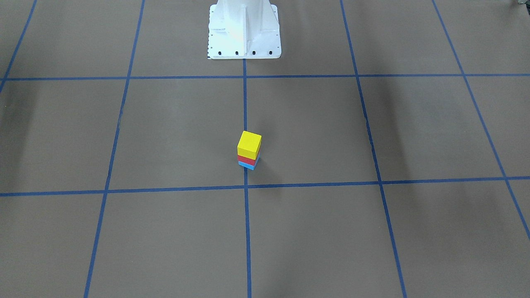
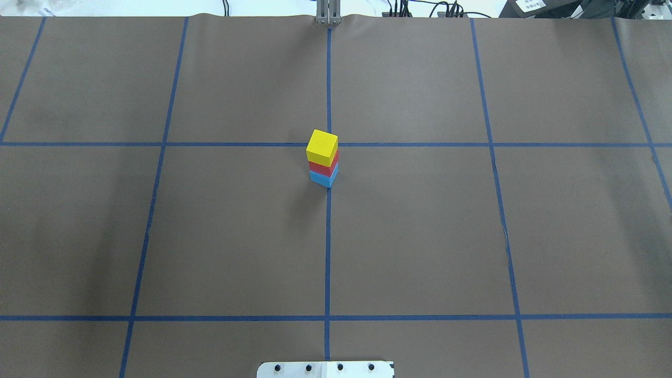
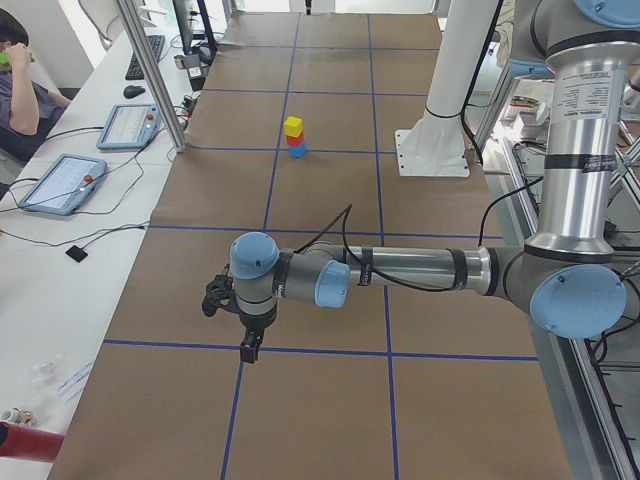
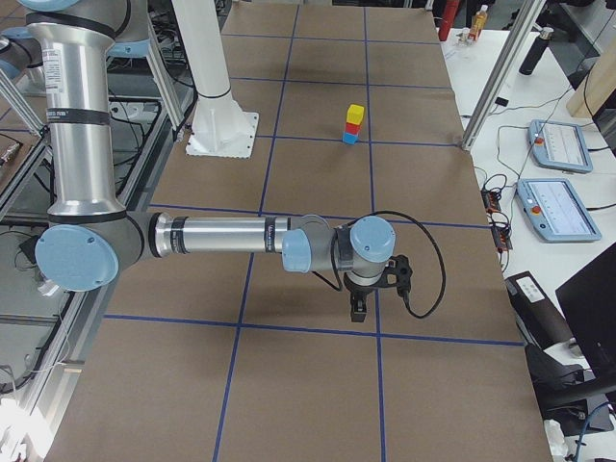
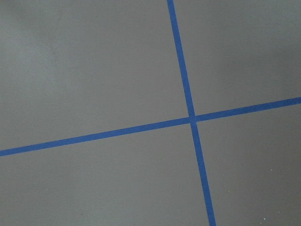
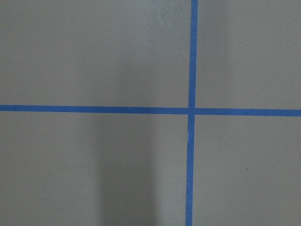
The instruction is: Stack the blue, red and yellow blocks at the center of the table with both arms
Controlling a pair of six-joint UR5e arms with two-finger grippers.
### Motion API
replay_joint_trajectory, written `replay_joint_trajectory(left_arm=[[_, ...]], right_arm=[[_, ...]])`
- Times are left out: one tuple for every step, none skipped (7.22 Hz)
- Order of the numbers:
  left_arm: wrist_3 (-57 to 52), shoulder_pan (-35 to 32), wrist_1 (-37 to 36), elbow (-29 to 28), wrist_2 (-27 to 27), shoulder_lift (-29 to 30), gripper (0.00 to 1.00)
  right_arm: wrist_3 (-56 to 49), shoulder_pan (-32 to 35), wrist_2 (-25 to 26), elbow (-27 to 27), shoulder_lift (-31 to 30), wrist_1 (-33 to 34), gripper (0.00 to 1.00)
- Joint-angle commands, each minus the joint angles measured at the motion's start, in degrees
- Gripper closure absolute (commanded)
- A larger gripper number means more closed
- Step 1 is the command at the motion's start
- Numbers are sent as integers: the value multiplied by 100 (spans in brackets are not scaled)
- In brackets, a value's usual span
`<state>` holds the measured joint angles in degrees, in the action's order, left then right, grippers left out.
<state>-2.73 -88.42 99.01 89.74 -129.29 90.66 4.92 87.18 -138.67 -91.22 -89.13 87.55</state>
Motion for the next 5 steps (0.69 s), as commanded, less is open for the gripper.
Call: replay_joint_trajectory(left_arm=[[0,0,-14,-1,0,-4,0],[-43,0,12,-1,9,-4,0],[-53,0,21,-1,9,-13,0],[-61,0,30,-1,9,-13,0],[-61,0,30,-1,9,-22,0]], right_arm=[[1,1,-3,-1,-8,-10,0],[1,1,-3,-1,-8,-10,0],[1,1,-3,-1,-8,-10,0],[1,1,-3,-1,-8,-10,0],[1,1,-11,-1,-8,-10,0]])
